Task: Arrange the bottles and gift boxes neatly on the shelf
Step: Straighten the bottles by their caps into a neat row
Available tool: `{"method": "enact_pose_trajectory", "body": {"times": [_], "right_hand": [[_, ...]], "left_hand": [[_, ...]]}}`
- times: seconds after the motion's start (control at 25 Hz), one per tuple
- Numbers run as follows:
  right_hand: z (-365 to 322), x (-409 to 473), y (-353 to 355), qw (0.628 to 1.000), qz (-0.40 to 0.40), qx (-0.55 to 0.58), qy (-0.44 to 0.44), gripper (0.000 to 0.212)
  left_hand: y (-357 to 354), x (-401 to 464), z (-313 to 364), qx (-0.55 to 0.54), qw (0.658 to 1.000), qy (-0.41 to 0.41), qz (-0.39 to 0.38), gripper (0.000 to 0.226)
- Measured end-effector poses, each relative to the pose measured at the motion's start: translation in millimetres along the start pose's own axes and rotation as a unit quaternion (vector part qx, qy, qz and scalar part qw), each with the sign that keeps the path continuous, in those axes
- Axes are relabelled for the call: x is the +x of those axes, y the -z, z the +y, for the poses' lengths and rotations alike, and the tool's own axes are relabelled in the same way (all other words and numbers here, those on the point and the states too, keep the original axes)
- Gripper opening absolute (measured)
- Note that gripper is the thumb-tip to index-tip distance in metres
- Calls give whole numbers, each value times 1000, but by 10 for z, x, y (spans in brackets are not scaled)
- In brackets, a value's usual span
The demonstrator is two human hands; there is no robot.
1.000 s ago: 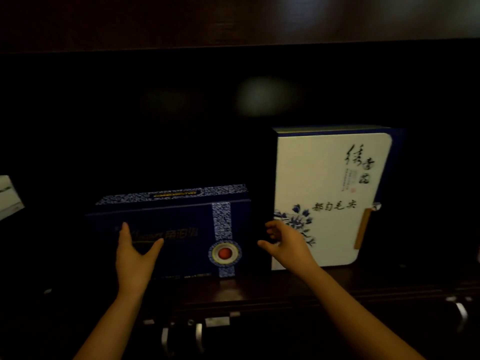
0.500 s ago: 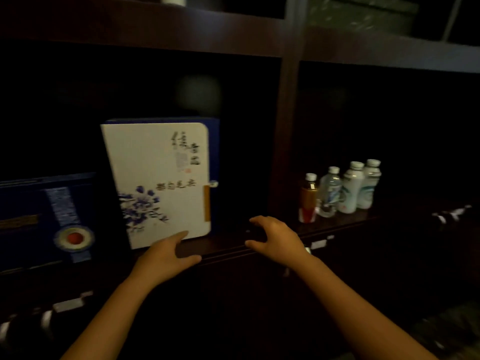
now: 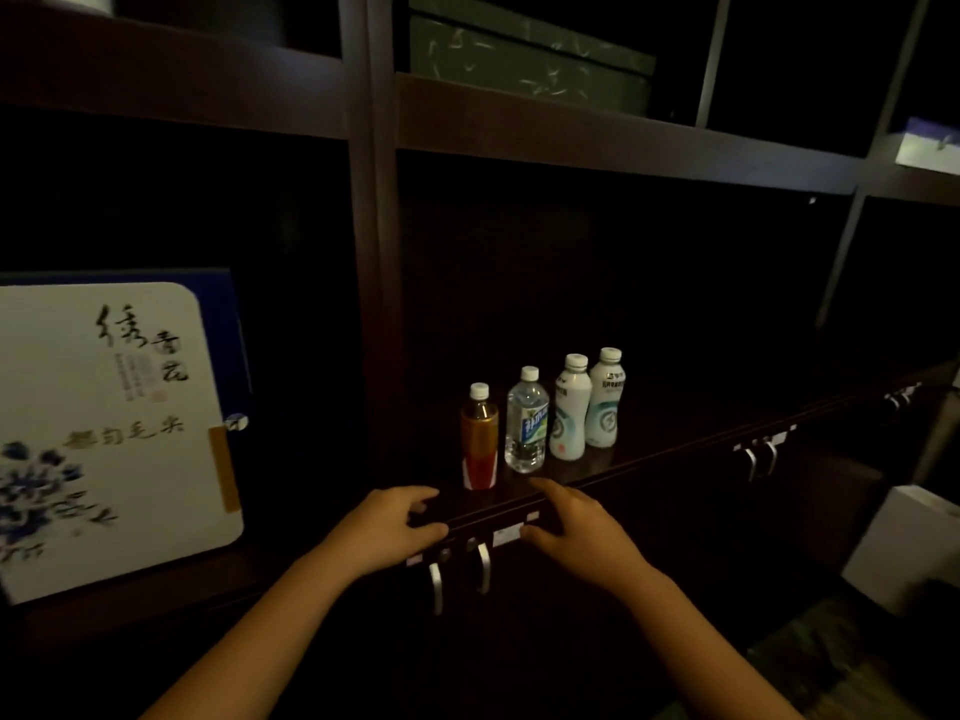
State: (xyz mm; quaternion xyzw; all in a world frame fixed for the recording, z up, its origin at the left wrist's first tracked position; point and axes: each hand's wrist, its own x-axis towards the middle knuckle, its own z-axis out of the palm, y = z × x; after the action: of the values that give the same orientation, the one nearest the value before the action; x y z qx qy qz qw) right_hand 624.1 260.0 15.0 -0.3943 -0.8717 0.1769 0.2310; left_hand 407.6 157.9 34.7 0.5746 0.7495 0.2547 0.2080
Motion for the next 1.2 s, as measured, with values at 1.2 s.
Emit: {"method": "enact_pose_trajectory", "body": {"times": [1.2], "right_hand": [[1212, 3375, 442, 949, -122, -66, 284, 27]], "left_hand": [[-97, 2672, 763, 197, 952, 134, 191, 24]]}}
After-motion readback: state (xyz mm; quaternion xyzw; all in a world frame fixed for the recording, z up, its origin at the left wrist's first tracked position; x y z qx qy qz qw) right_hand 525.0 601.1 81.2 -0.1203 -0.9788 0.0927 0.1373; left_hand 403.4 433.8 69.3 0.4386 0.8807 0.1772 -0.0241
